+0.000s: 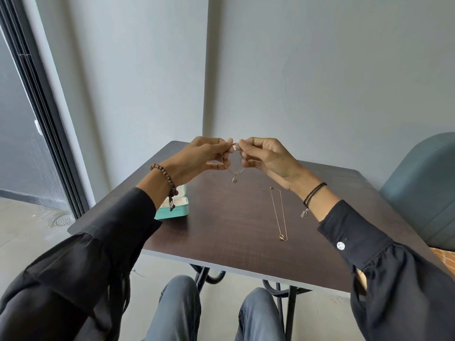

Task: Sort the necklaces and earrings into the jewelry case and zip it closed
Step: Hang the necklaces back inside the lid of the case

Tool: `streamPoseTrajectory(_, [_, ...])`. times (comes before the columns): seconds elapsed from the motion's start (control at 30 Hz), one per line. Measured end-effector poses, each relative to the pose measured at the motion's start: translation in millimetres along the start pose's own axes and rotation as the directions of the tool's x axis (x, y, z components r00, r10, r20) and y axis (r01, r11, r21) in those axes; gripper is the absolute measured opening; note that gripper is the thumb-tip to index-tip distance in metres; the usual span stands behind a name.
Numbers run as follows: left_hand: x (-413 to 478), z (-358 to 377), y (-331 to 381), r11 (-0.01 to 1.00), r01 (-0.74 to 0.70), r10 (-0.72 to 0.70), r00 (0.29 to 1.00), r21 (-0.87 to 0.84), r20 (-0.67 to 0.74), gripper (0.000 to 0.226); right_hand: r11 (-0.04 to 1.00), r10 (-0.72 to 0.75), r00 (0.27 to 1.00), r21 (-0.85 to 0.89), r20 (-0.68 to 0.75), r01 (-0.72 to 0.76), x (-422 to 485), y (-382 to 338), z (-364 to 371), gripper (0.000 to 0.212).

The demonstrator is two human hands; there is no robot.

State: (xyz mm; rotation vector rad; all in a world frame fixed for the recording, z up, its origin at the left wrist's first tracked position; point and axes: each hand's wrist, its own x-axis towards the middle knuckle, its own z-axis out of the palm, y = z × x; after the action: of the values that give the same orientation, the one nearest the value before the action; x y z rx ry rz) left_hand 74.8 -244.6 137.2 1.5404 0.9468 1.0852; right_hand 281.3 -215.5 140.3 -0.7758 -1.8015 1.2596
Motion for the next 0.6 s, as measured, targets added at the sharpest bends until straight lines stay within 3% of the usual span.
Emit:
streamPoseTrajectory(0.33, [-13,-40,-15,1.0,-0.013,0.012,0.994,-0.004,-0.106,0.032,0.967,-0.028,0.998,-0.253,0.049,0.039,36,-5,31,0.033])
streamPoseTrajectory(0.6, [-25,-74,-29,0.998,0.001,0.007,0.991,0.064,-0.132,0.035,0.96,-0.004,0.994,-0.278,0.109,0.035,67,4,60,0.021])
